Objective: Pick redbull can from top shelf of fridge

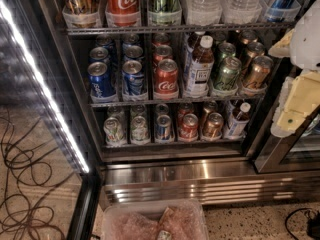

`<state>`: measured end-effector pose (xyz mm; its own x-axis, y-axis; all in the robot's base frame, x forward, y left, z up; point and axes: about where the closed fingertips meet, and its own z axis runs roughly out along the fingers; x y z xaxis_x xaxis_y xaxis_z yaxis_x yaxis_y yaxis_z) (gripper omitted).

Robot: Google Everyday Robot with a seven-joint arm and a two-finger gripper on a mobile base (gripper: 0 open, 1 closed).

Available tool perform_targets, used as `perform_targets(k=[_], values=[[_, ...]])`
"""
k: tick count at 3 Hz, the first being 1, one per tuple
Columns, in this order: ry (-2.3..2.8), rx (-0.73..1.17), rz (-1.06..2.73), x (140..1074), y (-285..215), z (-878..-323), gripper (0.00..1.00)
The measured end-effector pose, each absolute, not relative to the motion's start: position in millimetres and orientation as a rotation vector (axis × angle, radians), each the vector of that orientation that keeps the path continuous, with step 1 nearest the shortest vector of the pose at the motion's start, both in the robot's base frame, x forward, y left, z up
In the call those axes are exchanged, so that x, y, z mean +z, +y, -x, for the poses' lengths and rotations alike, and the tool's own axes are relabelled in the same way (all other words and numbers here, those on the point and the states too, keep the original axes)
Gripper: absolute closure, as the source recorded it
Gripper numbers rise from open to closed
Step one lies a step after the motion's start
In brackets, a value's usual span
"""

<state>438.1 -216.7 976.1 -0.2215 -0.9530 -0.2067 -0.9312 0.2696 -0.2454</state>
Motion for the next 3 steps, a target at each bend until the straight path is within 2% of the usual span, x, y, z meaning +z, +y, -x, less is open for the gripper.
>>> perform_targets(k=[3], values=[[2.192, -0.048, 1.559, 978.0, -213.4, -436.2, 0.00]])
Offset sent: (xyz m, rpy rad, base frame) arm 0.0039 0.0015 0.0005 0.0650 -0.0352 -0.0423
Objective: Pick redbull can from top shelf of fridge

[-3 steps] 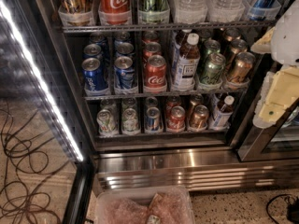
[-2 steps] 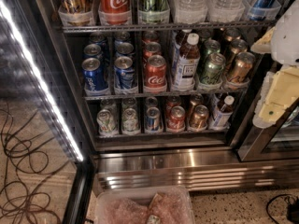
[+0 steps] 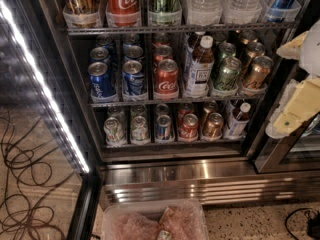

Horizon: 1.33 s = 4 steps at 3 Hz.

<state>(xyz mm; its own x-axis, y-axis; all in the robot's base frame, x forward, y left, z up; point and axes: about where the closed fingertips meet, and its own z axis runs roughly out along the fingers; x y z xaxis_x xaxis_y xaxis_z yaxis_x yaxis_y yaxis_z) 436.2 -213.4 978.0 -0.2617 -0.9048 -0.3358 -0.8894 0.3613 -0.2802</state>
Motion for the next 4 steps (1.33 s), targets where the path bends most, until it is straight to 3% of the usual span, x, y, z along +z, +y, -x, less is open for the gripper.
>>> perform_targets(k=[2, 4], values=[[2.085, 0.169, 1.395, 981, -200, -436, 0.00], [2.075, 0.182, 1.163, 979, -206, -435, 0.00]])
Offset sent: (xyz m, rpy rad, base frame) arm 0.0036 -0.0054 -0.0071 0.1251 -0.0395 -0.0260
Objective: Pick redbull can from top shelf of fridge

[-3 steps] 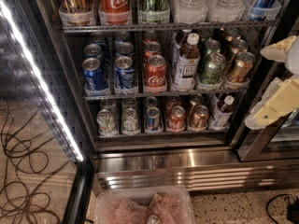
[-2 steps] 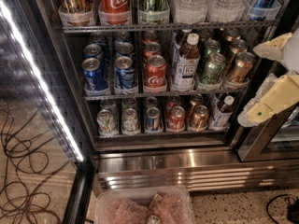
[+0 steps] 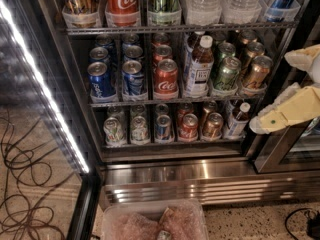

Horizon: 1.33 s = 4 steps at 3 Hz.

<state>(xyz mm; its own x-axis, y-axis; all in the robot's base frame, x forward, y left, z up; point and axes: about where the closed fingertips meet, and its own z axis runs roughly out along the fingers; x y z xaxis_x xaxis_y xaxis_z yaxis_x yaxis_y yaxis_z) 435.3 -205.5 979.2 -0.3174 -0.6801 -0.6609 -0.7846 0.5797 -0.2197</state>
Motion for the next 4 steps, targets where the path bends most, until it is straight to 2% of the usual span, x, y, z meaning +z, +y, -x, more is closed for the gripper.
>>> perform_targets(k=[1, 2, 4], values=[[2.029, 0.247, 0.880, 985, -212, -435, 0.00], [1.971, 0.250, 0.775, 1005, -215, -447, 0.00], [1.942, 0.230, 0.751, 1009, -214, -460, 0.00]])
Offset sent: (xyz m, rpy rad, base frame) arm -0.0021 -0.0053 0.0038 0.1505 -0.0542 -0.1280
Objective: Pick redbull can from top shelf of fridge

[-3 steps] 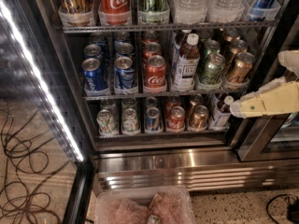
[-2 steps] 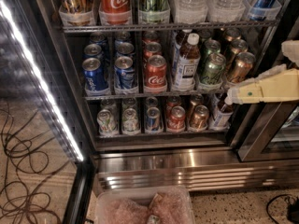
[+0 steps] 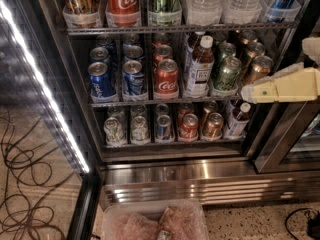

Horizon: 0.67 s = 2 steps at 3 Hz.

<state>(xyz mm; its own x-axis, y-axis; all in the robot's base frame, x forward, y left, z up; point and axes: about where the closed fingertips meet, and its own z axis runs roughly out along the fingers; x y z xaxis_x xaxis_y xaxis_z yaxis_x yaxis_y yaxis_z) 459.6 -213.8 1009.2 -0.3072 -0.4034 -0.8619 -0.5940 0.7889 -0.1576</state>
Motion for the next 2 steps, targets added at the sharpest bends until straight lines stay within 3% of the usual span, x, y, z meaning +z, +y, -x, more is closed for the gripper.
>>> perform_targets(k=[2], values=[[1.788, 0.198, 0.507, 1031, -232, -513, 0.00]])
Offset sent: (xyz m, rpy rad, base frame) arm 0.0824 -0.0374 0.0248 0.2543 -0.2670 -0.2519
